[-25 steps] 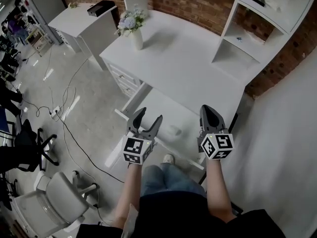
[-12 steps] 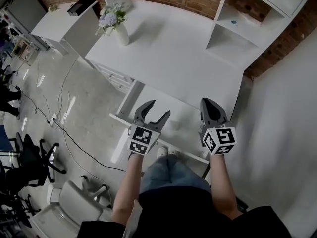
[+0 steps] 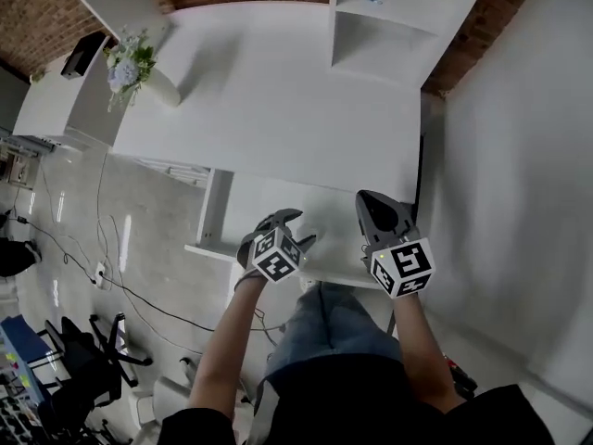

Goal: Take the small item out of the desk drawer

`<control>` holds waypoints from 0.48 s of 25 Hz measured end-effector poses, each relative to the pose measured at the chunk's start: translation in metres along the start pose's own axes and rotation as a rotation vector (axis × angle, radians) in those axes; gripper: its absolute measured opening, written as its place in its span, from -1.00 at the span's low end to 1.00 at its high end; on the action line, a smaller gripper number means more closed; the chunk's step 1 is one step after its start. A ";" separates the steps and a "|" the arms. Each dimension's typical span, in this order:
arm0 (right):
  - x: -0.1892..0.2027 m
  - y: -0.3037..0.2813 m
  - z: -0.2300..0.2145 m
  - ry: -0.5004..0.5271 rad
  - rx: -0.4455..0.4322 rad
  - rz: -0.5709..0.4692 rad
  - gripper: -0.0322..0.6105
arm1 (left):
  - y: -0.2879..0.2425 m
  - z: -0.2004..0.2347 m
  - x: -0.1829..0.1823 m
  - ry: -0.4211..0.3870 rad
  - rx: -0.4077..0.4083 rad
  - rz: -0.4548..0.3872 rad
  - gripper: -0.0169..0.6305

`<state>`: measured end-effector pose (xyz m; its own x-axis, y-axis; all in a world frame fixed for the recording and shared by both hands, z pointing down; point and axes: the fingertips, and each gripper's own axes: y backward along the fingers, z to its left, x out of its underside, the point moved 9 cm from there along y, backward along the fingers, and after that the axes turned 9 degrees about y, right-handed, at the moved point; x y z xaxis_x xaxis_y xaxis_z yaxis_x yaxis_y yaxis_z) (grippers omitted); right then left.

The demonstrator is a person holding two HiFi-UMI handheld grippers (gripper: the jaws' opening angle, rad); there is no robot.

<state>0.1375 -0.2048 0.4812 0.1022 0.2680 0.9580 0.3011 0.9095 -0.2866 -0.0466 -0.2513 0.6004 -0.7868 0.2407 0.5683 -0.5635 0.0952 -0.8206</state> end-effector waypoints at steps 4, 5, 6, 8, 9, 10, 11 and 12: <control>0.014 0.006 -0.005 -0.011 0.013 0.036 -0.91 | -0.039 -0.007 0.009 -0.152 0.063 0.173 -0.18; 0.018 0.007 -0.005 -0.014 0.014 0.044 -0.91 | -0.047 -0.008 0.014 -0.208 0.069 0.221 -0.18; 0.022 0.007 -0.005 -0.017 0.016 0.055 -0.91 | -0.055 -0.010 0.018 -0.265 0.074 0.267 -0.18; 0.029 0.007 -0.005 -0.027 0.021 0.074 -0.90 | -0.069 -0.014 0.025 -0.361 0.091 0.338 -0.18; 0.032 0.007 -0.005 -0.034 0.023 0.081 -0.90 | -0.075 -0.016 0.028 -0.398 0.102 0.363 -0.18; 0.035 0.006 -0.006 -0.039 0.026 0.086 -0.91 | -0.080 -0.018 0.029 -0.429 0.113 0.381 -0.18; 0.037 0.005 -0.006 -0.043 0.027 0.090 -0.90 | -0.085 -0.020 0.030 -0.457 0.123 0.396 -0.18; 0.038 0.005 -0.006 -0.045 0.028 0.095 -0.90 | -0.089 -0.022 0.031 -0.478 0.133 0.408 -0.18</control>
<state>0.1489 -0.1924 0.5165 0.0864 0.3665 0.9264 0.2650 0.8879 -0.3760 -0.0156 -0.2313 0.6897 -0.9527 -0.2276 0.2015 -0.1975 -0.0407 -0.9795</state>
